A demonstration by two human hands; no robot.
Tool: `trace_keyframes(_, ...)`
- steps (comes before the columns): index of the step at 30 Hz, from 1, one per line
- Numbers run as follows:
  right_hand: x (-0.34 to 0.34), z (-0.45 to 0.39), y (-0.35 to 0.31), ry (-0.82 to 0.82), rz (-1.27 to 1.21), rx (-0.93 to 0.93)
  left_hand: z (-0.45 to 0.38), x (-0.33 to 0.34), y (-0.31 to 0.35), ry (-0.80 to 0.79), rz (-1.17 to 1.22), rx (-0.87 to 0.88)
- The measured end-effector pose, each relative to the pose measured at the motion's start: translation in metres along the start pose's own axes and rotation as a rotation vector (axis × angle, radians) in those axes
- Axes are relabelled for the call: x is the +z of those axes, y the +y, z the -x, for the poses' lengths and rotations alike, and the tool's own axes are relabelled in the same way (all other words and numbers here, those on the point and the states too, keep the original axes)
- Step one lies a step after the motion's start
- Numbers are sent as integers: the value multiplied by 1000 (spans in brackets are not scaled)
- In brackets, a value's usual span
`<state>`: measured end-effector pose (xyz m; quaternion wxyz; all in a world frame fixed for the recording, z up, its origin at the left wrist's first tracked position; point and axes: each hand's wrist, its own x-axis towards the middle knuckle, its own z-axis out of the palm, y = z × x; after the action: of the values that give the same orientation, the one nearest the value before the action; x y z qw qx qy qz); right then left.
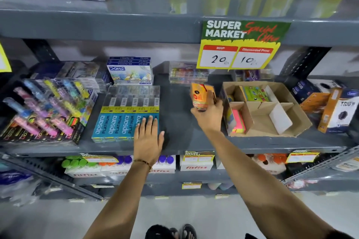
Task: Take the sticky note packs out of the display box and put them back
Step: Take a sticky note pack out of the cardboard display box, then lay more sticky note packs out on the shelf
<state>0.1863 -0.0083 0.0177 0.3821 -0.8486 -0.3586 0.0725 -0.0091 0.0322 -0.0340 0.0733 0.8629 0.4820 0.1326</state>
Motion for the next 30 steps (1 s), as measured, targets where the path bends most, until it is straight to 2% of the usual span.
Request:
trace_keyframes(5,19,-20,22,-182,280,46,0,3,-2,2,8,15)
trace_keyframes(10,14,-16,27,-152,497,-260,-1,5,-2,10,-32,8)
trace_keyframes(14,9,-30,33,-277,648,-399,-1,6,-1,30,-42,16)
trace_keyframes(18,2,-33,35,-229,607,-510,-1,6,-2,19,-65,22)
trace_keyframes(21,1,-21,34,-24,506,-668,0,6,-3,14,-75,24)
trace_keyframes(23,5,3,27,26,491,-807,0,7,-4,21,-64,32)
trace_keyframes(26,20,51,25,-60,512,-954,1,8,-6,29,-32,60)
trace_keyframes(28,29,76,32,-200,597,-957,1,7,-6,32,-21,64)
trace_keyframes(30,29,82,33,-256,534,-900,1,6,-5,43,-23,63)
